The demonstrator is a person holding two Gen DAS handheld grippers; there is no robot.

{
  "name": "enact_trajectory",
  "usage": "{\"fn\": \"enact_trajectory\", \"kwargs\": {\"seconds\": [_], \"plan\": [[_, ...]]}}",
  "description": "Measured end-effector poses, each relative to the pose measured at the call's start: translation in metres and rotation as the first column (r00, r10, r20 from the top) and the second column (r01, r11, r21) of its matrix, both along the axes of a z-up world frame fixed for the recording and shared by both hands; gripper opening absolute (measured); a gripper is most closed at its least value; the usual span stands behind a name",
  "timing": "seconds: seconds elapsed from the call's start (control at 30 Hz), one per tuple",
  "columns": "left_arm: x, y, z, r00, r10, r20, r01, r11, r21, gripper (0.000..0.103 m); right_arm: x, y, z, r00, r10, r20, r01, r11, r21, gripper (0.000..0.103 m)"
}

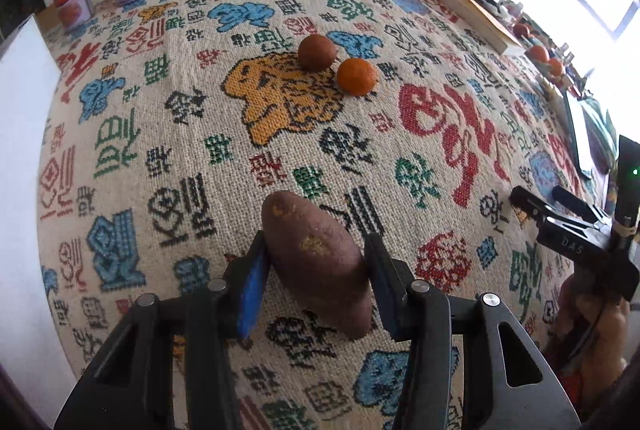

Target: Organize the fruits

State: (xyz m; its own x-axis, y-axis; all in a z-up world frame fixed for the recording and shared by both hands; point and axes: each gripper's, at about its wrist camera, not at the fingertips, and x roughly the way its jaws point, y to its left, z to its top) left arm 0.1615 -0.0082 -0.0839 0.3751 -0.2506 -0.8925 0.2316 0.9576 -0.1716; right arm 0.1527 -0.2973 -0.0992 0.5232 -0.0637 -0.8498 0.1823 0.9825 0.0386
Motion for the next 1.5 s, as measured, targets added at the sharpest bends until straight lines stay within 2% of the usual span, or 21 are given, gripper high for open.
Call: {"fn": "enact_trajectory", "kwargs": {"seconds": [0.13, 0.2, 0.27, 0.33, 0.4, 0.5, 0.6, 0.7, 0.77, 0.8, 0.83, 0.9, 1.07, 1.17, 1.2, 1.23, 1.27, 1.3, 1.4, 1.5], "plan": [[-0.015, 0.004, 0.0, 0.999, 0.002, 0.039, -0.003, 1.0, 0.019, 0.054, 0.0, 0.0, 0.0, 1.0, 0.0, -0.001, 0.0, 1.0, -0.002, 0.103], [-0.019, 0.006, -0.005, 0.998, 0.026, 0.063, -0.031, 0.997, 0.07, 0.08, 0.0, 0.0, 0.0, 1.0, 0.0, -0.002, 0.0, 1.0, -0.004, 0.103], [-0.022, 0.007, -0.013, 0.995, 0.052, 0.082, -0.06, 0.993, 0.1, 0.092, 0.0, 0.0, 0.0, 1.0, 0.0, -0.002, 0.0, 1.0, -0.004, 0.103], [-0.026, 0.008, -0.019, 0.992, 0.061, 0.107, -0.074, 0.99, 0.12, 0.093, 0.0, 0.0, 0.0, 1.0, 0.0, -0.002, 0.0, 1.0, -0.005, 0.103], [-0.032, 0.007, -0.021, 0.987, 0.053, 0.154, -0.077, 0.985, 0.157, 0.099, -0.001, 0.0, 0.0, 1.0, 0.001, -0.003, -0.001, 1.0, -0.006, 0.103], [-0.037, 0.014, -0.024, 0.978, 0.08, 0.191, -0.104, 0.987, 0.12, 0.1, -0.002, 0.001, -0.001, 1.0, 0.003, -0.005, -0.003, 1.0, -0.006, 0.103], [-0.042, 0.016, -0.025, 0.972, 0.084, 0.218, -0.111, 0.987, 0.114, 0.1, -0.004, 0.0, 0.002, 1.0, 0.014, 0.008, -0.014, 1.0, 0.023, 0.103], [-0.041, 0.018, -0.024, 0.969, 0.096, 0.228, -0.119, 0.989, 0.093, 0.101, -0.008, 0.004, 0.015, 0.99, 0.1, 0.1, -0.112, 0.985, 0.128, 0.103], [-0.041, 0.02, -0.023, 0.968, 0.101, 0.231, -0.121, 0.99, 0.078, 0.101, -0.002, 0.019, 0.027, 0.965, 0.194, 0.177, -0.221, 0.964, 0.15, 0.102], [-0.041, 0.021, -0.023, 0.967, 0.103, 0.231, -0.121, 0.991, 0.064, 0.101, 0.005, 0.031, 0.032, 0.951, 0.246, 0.185, -0.272, 0.954, 0.129, 0.1], [-0.043, 0.022, -0.022, 0.967, 0.108, 0.232, -0.122, 0.991, 0.047, 0.101, 0.017, 0.046, 0.036, 0.936, 0.305, 0.178, -0.327, 0.939, 0.108, 0.094], [-0.043, 0.025, -0.022, 0.966, 0.117, 0.231, -0.124, 0.992, 0.015, 0.101, 0.042, 0.072, 0.041, 0.902, 0.396, 0.169, -0.418, 0.901, 0.117, 0.084], [-0.042, 0.026, -0.021, 0.966, 0.12, 0.23, -0.122, 0.993, -0.006, 0.101, 0.091, 0.134, 0.025, 0.84, 0.53, 0.116, -0.54, 0.838, 0.082, 0.07], [-0.042, 0.026, -0.021, 0.966, 0.121, 0.229, -0.121, 0.993, -0.012, 0.101, 0.107, 0.153, 0.012, 0.842, 0.531, 0.091, -0.538, 0.84, 0.072, 0.066], [-0.042, 0.026, -0.021, 0.966, 0.121, 0.229, -0.121, 0.993, -0.012, 0.101, 0.11, 0.156, 0.008, 0.847, 0.525, 0.085, -0.53, 0.845, 0.066, 0.061], [-0.042, 0.026, -0.021, 0.966, 0.121, 0.229, -0.121, 0.993, -0.012, 0.101, 0.11, 0.158, 0.009, 0.849, 0.518, 0.104, -0.524, 0.851, 0.041, 0.046], [-0.042, 0.026, -0.021, 0.966, 0.121, 0.229, -0.121, 0.993, -0.015, 0.101, 0.111, 0.157, 0.009, 0.851, 0.513, 0.109, -0.52, 0.852, 0.054, 0.036], [-0.042, 0.027, -0.021, 0.966, 0.122, 0.227, -0.12, 0.993, -0.021, 0.101, 0.111, 0.155, 0.01, 0.858, 0.502, 0.114, -0.511, 0.857, 0.071, 0.03], [-0.042, 0.033, -0.018, 0.969, 0.131, 0.209, -0.122, 0.991, -0.056, 0.1, 0.097, 0.138, 0.013, 0.871, 0.476, 0.121, -0.49, 0.86, 0.143, 0.03], [-0.044, 0.035, -0.015, 0.972, 0.13, 0.195, -0.115, 0.99, -0.084, 0.1, 0.065, 0.117, 0.017, 0.887, 0.448, 0.114, -0.462, 0.868, 0.18, 0.03]]}}
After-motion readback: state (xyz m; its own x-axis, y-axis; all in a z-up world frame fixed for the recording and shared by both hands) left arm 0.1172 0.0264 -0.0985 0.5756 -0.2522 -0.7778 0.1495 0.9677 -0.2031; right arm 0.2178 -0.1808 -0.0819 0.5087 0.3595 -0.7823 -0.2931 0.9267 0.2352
